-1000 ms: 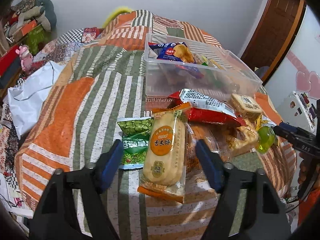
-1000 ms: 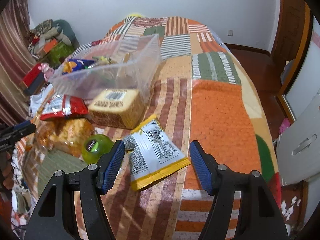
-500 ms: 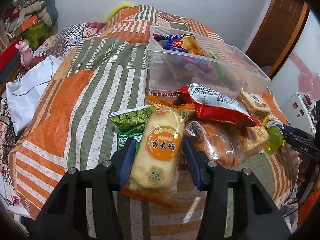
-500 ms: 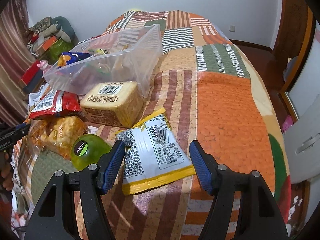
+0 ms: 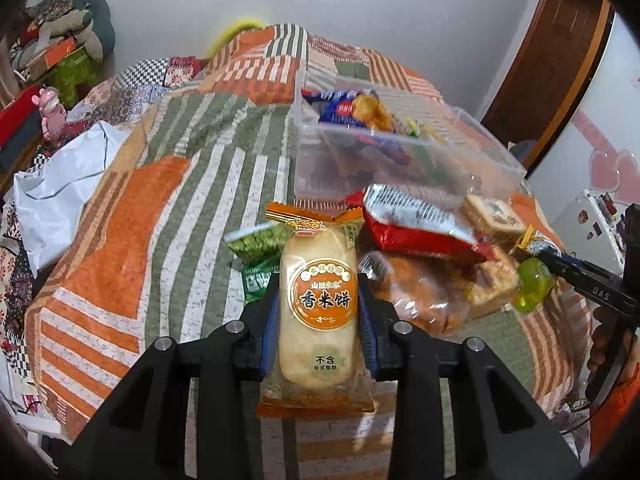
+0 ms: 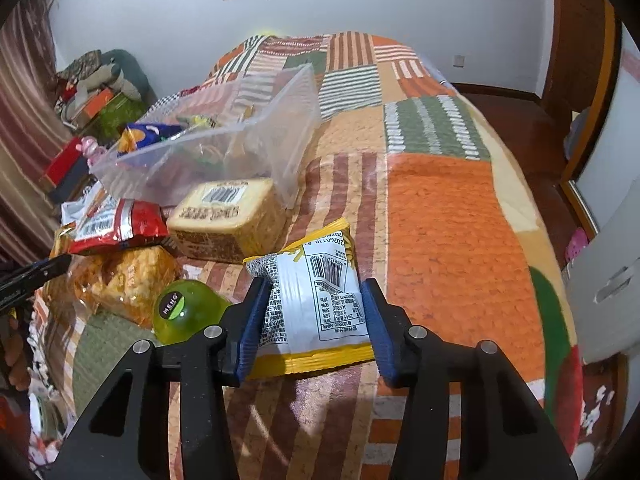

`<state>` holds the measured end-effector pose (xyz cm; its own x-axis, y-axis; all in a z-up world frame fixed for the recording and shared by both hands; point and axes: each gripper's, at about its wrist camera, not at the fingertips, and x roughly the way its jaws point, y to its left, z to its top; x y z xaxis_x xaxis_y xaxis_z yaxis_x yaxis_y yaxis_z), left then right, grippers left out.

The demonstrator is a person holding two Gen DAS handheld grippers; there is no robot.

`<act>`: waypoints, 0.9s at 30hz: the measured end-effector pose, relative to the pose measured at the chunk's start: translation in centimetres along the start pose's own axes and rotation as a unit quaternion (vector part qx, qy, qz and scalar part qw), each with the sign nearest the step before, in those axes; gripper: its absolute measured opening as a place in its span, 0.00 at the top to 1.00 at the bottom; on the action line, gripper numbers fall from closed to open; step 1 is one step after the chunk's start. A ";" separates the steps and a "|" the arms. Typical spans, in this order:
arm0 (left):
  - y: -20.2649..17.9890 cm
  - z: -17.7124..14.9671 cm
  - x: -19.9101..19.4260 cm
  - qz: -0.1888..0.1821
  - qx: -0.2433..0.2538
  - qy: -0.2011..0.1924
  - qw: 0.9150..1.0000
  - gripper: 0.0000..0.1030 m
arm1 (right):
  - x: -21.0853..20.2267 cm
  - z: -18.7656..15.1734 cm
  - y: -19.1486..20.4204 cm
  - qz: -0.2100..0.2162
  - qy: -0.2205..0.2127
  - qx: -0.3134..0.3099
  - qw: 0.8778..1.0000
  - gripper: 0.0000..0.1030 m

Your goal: Organize snacks

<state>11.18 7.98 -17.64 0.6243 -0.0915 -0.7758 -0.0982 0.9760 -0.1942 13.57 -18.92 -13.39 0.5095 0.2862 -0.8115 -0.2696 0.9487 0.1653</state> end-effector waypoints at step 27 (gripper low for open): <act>-4.9 6.8 -4.4 -0.045 0.032 -0.102 0.993 0.67 | -5.1 5.9 2.9 0.034 -0.127 -0.015 0.991 0.58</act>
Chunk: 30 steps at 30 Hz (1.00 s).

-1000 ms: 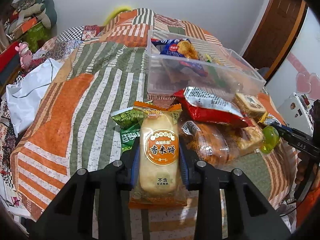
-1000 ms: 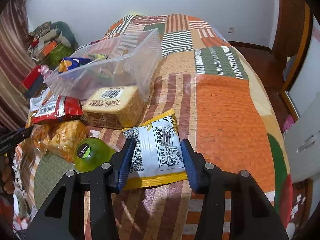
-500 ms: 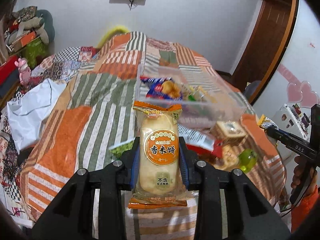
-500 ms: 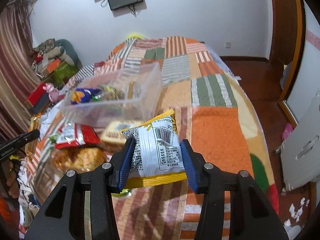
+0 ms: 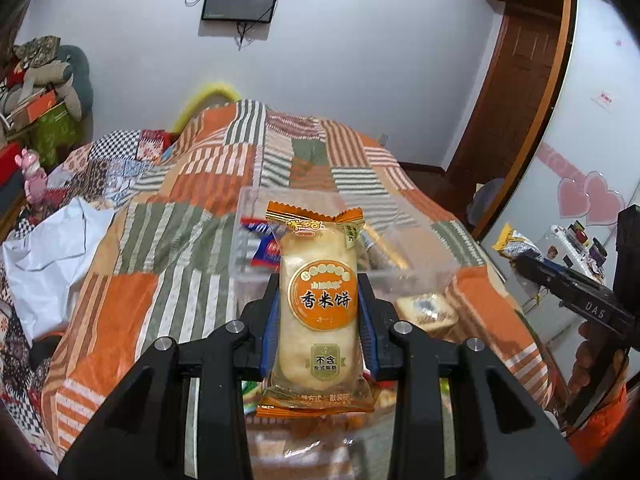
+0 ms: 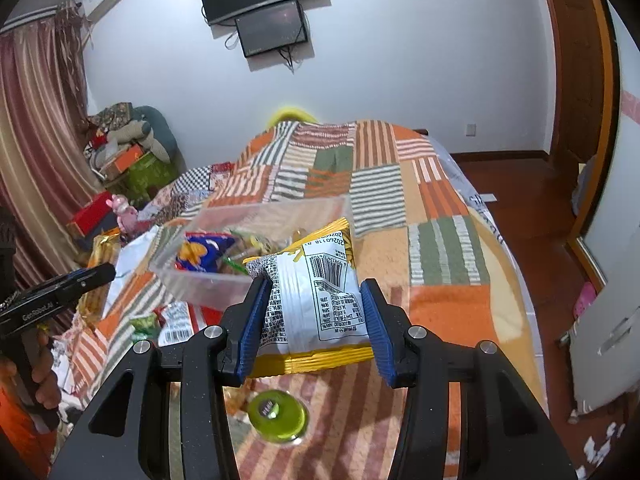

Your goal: Organize snacks

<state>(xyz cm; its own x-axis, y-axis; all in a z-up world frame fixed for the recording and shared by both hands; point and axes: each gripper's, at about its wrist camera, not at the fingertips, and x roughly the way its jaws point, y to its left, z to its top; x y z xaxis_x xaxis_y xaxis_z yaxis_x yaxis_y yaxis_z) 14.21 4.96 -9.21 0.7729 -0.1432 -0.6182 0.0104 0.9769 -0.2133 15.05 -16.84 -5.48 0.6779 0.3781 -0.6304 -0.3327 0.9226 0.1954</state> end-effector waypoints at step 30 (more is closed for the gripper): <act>-4.4 4.9 9.6 -0.035 0.035 0.022 0.999 0.67 | 6.2 3.9 0.6 0.038 -0.002 0.003 0.999 0.58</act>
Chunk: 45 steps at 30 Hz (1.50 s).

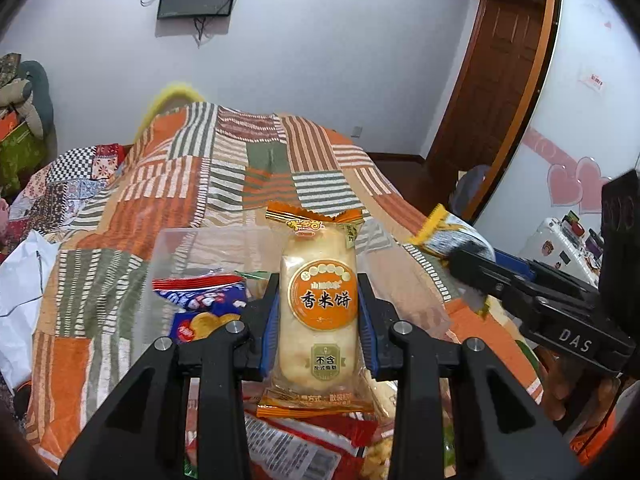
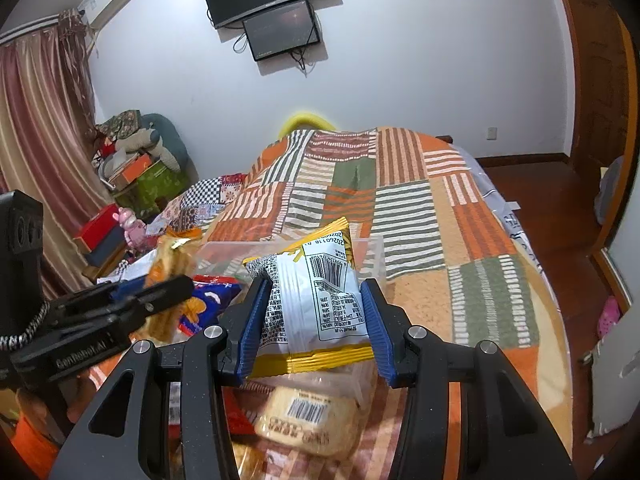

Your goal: Organize snacks

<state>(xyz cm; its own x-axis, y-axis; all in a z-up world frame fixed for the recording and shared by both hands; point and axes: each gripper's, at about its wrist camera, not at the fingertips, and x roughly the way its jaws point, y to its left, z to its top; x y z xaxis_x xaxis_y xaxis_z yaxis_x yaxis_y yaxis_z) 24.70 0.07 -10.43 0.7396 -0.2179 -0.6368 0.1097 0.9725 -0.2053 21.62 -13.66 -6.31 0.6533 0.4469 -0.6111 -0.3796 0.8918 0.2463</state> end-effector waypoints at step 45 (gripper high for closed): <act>2.1 1.2 5.1 0.016 -0.047 0.074 0.996 0.57 | 4.6 1.1 0.4 -0.015 0.068 -0.032 0.997 0.55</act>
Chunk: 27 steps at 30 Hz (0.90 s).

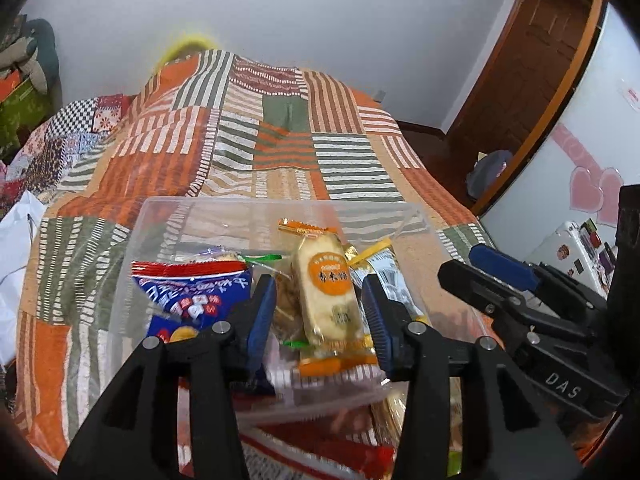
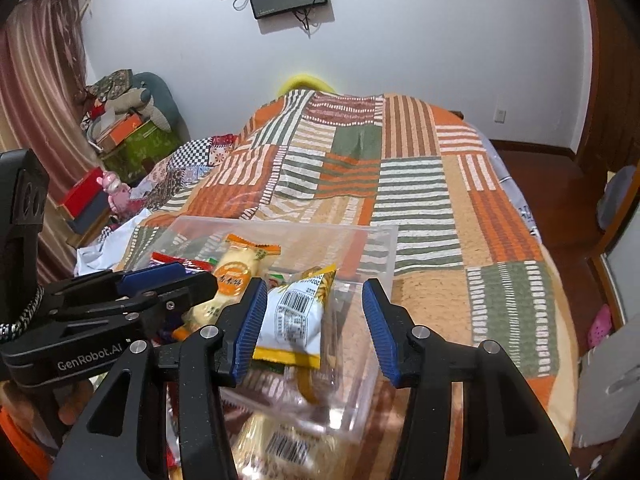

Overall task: Organize snacks
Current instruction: 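Open both tools to drop the packs into the box and withdraw, then grasp the orange biscuit bag with the left tool while the right tool grasps the green jelly cup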

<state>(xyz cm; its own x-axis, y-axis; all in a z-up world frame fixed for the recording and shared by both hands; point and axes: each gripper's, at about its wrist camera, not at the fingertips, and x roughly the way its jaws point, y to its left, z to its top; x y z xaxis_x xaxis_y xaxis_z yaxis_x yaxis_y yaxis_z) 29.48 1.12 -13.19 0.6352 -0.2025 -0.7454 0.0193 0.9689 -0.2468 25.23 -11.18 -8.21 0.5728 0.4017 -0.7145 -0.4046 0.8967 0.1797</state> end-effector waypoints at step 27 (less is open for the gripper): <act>2.0 -11.1 -12.5 0.024 0.011 -0.007 1.000 0.49 | -8.3 -7.2 3.0 0.006 -0.020 -0.030 0.999 0.45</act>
<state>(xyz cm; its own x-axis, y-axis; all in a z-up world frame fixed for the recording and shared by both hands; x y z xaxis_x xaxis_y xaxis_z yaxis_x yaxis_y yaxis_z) 13.06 4.01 -11.26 0.6467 -0.1534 -0.7472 0.0046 0.9803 -0.1973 14.15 -13.16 -6.59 0.5952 0.4203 -0.6849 -0.4524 0.8797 0.1466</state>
